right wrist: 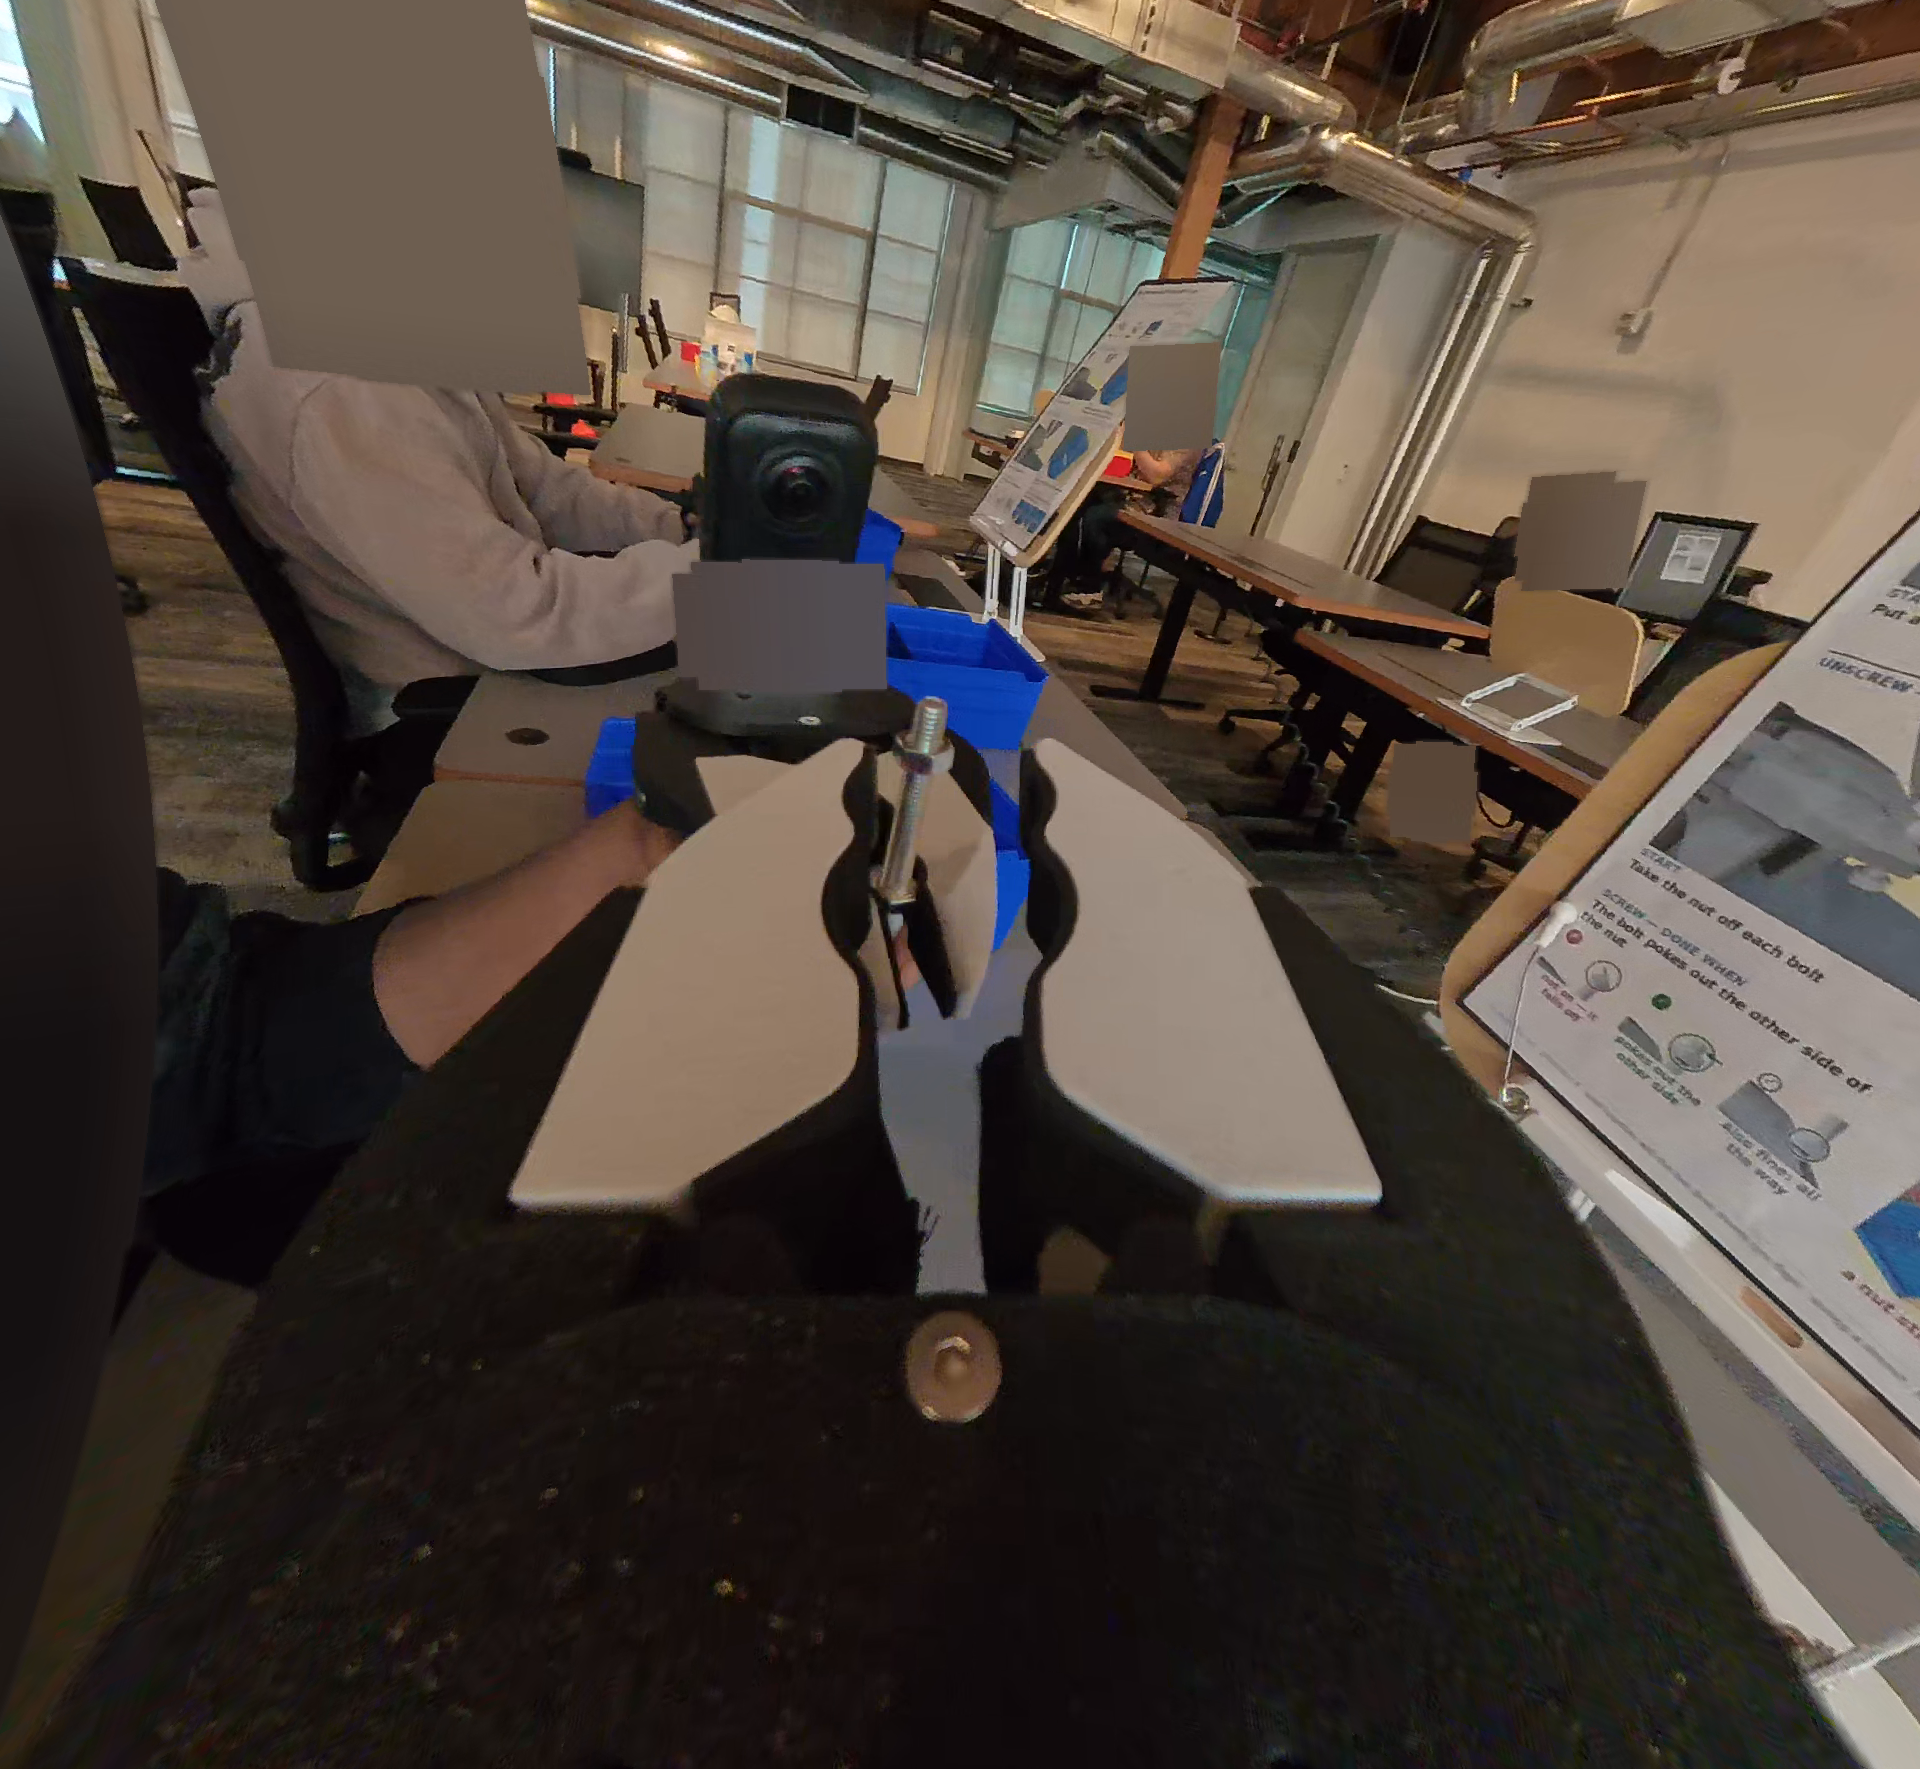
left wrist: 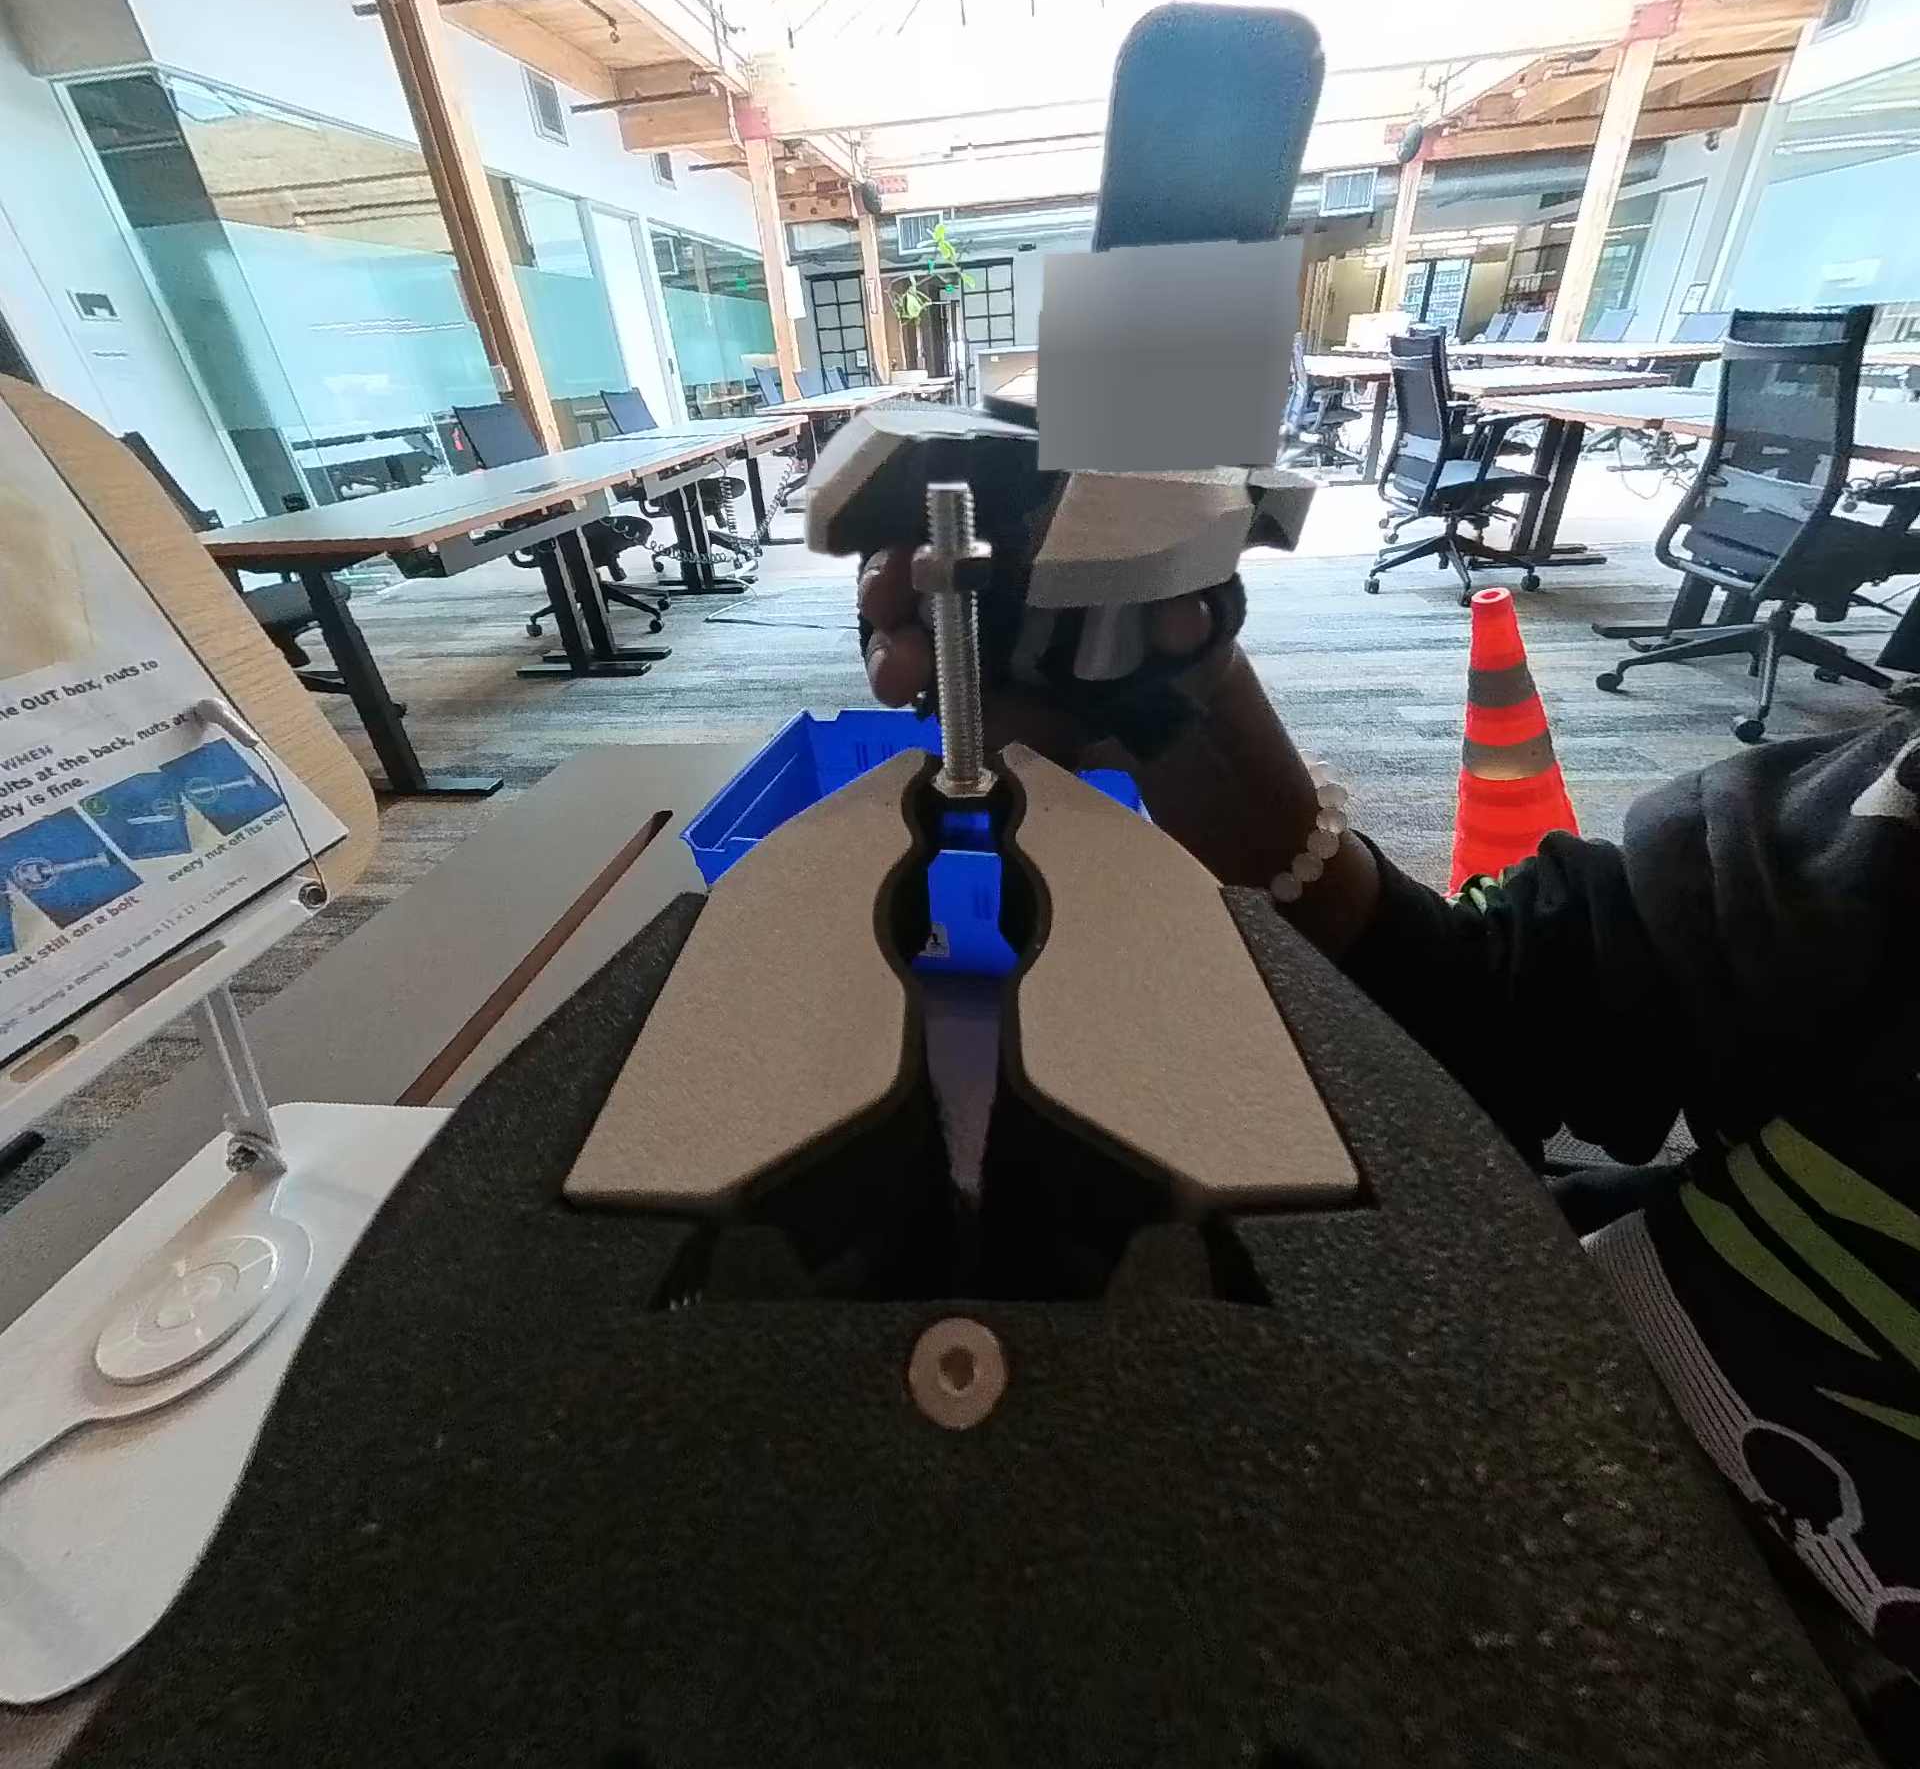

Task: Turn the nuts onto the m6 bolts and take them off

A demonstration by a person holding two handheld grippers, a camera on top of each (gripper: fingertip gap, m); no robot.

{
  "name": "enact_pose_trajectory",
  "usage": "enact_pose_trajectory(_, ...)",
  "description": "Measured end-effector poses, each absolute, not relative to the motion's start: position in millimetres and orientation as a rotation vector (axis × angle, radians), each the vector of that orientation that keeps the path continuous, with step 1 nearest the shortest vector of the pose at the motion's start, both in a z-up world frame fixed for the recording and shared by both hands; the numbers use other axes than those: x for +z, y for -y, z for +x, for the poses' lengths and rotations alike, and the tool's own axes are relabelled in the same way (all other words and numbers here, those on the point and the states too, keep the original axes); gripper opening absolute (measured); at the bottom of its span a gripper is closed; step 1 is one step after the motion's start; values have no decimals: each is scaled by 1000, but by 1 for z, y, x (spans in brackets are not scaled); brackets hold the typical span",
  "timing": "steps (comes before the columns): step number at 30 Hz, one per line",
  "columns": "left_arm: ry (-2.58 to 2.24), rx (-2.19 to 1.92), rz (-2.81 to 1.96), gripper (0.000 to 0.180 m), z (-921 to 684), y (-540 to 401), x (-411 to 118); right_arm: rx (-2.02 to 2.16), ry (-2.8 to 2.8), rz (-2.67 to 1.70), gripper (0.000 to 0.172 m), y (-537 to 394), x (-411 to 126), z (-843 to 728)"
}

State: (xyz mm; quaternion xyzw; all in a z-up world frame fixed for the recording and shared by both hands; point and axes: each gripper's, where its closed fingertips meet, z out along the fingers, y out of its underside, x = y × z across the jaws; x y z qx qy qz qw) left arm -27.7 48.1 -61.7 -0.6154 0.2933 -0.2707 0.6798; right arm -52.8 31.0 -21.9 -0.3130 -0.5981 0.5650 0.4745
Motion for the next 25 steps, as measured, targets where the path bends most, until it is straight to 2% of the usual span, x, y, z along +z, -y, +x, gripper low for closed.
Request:
enact_pose_trajectory(6,-656,-611,-1375,7,-29,-47,-60,1383,1414,-808,12,-48,-19,-49)
enact_pose_trajectory(14,-656,-612,-1385,7,-28,-49,-63,1387,1468,-774,25,-29,-22,-53)
enact_pose_trajectory(25,-660,-612,-1381,7,-28,-47,-61,1387,1427,-802,19,-45,-19,-49)
